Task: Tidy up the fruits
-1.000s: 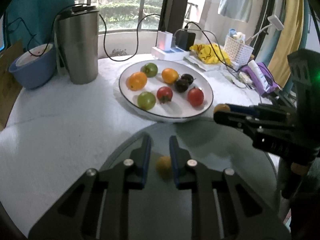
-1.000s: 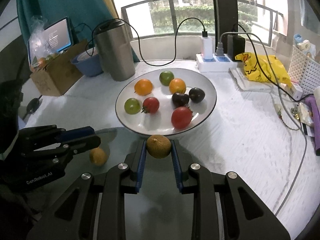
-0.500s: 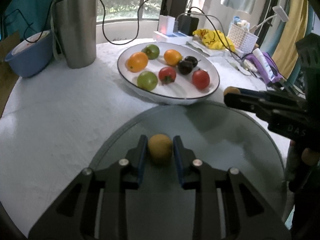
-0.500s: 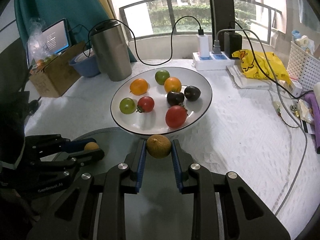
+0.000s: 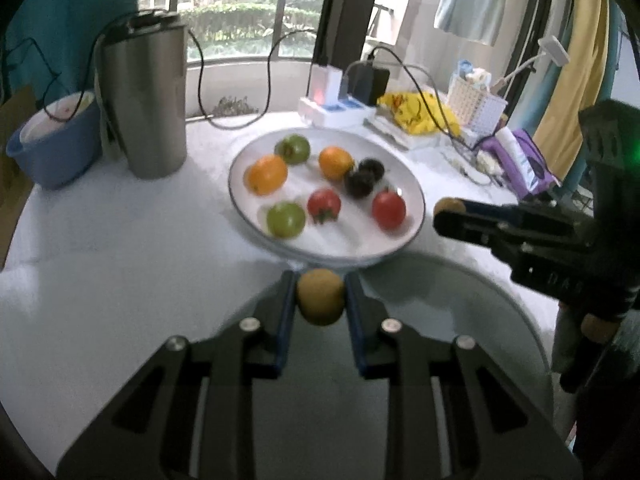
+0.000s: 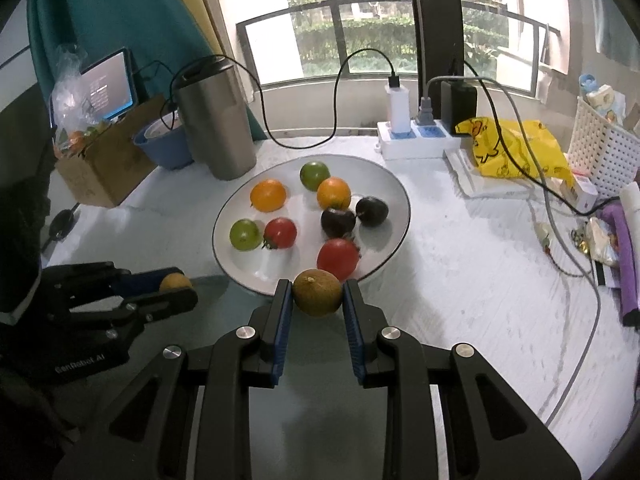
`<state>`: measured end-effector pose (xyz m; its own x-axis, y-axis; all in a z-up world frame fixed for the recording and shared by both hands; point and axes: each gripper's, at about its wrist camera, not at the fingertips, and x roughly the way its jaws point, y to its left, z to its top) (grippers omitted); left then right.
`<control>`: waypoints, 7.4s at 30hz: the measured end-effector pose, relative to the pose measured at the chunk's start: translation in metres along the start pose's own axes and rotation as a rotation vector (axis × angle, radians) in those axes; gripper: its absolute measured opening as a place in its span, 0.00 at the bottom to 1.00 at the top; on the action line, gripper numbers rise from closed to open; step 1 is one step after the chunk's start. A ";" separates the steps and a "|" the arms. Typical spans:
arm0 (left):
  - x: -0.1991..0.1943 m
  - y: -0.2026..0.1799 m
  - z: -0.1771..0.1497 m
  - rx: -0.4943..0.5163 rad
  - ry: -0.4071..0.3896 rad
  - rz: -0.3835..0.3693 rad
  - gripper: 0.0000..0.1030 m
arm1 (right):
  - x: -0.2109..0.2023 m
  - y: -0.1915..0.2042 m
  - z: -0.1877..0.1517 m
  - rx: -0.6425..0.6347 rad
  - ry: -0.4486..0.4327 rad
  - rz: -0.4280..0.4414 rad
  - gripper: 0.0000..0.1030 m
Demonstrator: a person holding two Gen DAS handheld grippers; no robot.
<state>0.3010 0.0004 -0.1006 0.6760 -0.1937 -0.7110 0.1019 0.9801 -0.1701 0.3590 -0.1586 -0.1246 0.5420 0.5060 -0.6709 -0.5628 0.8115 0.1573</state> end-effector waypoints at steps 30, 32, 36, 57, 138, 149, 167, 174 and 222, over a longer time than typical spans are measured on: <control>0.064 0.009 0.070 0.045 -0.031 0.008 0.25 | 0.044 -0.039 0.035 0.019 0.001 -0.037 0.27; 0.068 0.010 0.072 0.042 -0.027 0.007 0.25 | 0.046 -0.040 0.035 0.020 0.002 -0.039 0.27; 0.074 0.012 0.075 0.036 -0.016 0.004 0.25 | 0.049 -0.042 0.036 0.024 0.000 -0.044 0.27; 0.045 0.006 0.072 0.023 -0.049 0.000 0.27 | 0.033 -0.038 0.038 0.032 -0.020 -0.068 0.37; -0.273 -0.102 -0.072 0.072 -0.509 0.207 0.93 | -0.287 0.102 -0.069 -0.028 -0.444 -0.216 0.84; -0.307 -0.103 -0.076 0.028 -0.606 0.192 0.93 | -0.323 0.108 -0.075 -0.040 -0.524 -0.267 0.84; -0.310 -0.102 -0.081 0.024 -0.611 0.179 0.93 | -0.320 0.116 -0.073 -0.054 -0.507 -0.273 0.84; -0.310 -0.105 -0.082 0.038 -0.615 0.168 0.93 | -0.322 0.117 -0.075 -0.057 -0.513 -0.275 0.84; -0.316 -0.109 -0.083 0.048 -0.628 0.153 0.93 | -0.321 0.114 -0.075 -0.058 -0.507 -0.279 0.84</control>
<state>0.0158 -0.0487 0.0860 0.9822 -0.0040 -0.1879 -0.0069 0.9983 -0.0574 0.0738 -0.2504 0.0545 0.8980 0.3635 -0.2480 -0.3810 0.9242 -0.0250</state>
